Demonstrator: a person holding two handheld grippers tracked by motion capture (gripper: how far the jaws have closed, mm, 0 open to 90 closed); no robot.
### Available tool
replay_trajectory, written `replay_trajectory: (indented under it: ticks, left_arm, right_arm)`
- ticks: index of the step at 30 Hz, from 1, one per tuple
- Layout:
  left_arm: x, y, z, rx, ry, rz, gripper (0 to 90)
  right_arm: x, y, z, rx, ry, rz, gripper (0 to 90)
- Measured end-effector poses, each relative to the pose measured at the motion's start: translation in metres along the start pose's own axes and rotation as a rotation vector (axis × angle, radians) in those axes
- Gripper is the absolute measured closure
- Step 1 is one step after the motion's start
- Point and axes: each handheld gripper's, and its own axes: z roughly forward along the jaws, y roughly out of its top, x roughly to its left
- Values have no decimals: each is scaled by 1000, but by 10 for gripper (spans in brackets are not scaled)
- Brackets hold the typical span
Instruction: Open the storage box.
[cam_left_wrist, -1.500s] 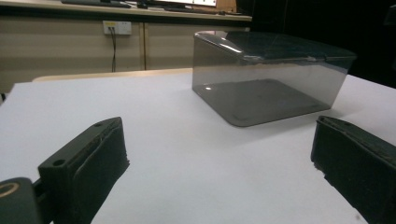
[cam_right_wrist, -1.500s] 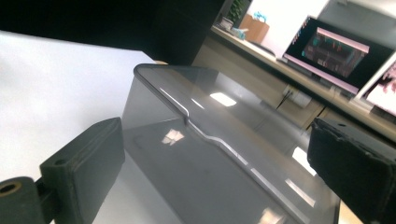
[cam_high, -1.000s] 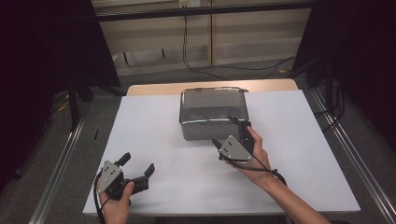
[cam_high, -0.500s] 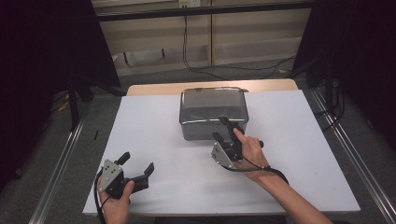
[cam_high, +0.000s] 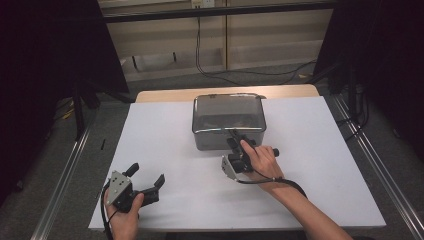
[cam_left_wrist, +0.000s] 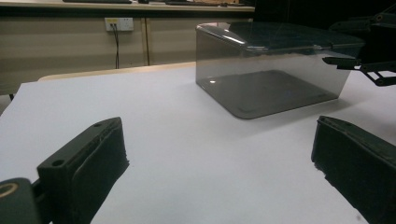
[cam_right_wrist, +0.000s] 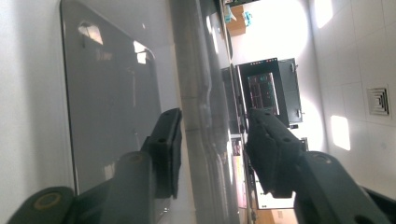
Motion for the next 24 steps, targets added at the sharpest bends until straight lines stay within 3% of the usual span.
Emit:
replay_trajectory:
  ticks: [3,8,13,17,24]
  left_arm:
    - [0,0,0,8,-5,4,30]
    - [-1,0,1,4,-6,1,30]
    - [-1,1,1,-1,-9,2,30]
    - [-1,1,1,-1,-10,6,30]
    - [-1,1,3,0,-8,9,30]
  right_arm:
    - [3,1,3,6,-3,-30,624]
    - [3,0,5,15,2,-27,692]
    - [4,2,6,24,7,-43,702]
    - [1,4,5,15,11,-37,780]
    - [0,4,5,8,14,-45,789]
